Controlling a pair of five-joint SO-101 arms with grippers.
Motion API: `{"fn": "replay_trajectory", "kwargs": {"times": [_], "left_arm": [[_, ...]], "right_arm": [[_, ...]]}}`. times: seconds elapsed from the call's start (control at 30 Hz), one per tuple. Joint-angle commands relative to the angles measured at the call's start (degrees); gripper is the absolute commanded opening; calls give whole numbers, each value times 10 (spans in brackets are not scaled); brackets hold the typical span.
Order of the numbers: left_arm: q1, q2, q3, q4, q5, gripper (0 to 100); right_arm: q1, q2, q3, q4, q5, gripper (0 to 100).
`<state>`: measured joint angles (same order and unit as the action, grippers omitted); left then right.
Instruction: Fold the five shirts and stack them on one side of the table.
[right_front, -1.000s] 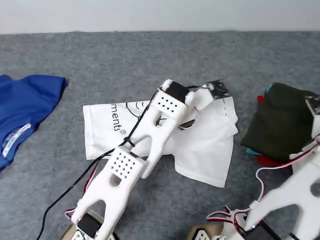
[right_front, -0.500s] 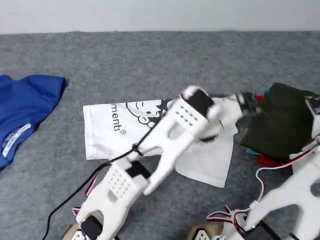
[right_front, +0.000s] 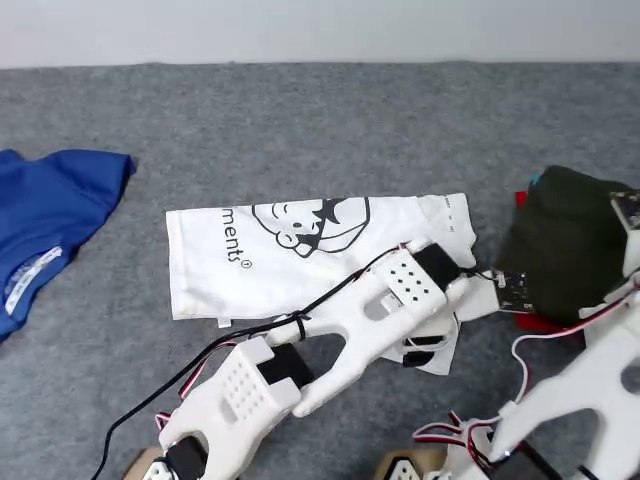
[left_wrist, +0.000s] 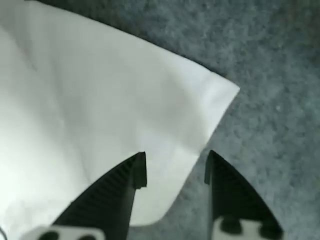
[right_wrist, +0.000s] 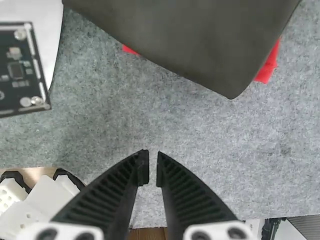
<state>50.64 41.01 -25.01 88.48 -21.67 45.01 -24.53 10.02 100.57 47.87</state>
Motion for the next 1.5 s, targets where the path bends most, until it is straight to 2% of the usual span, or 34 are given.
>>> {"fn": "replay_trajectory", "kwargs": {"times": [0.0, 0.17, 0.37, 0.4, 0.63, 0.8, 1.13, 1.33, 1.47], "left_arm": [[3, -25, 14, -32, -2, 199], [-1, 19, -14, -15, 1, 184], [4, 19, -29, -17, -2, 16], [4, 14, -29, -15, -2, 13], [4, -57, -28, 2, 1, 14], [-23, -87, -29, -5, 1, 14], [-128, -86, -25, -126, 22, 15], [-166, -29, -29, -160, 23, 19], [-183, 2, -29, -162, 26, 122]], "right_arm": [[6, -23, -4, 19, 4, 43], [6, -23, -5, 20, 4, 43], [6, -23, -5, 20, 4, 43], [6, -23, -5, 20, 4, 43], [6, -23, -5, 20, 4, 43], [6, -23, -5, 20, 4, 43], [6, -23, -5, 20, 4, 43], [6, -23, -4, 20, 4, 43], [6, -23, -4, 20, 4, 43]]}}
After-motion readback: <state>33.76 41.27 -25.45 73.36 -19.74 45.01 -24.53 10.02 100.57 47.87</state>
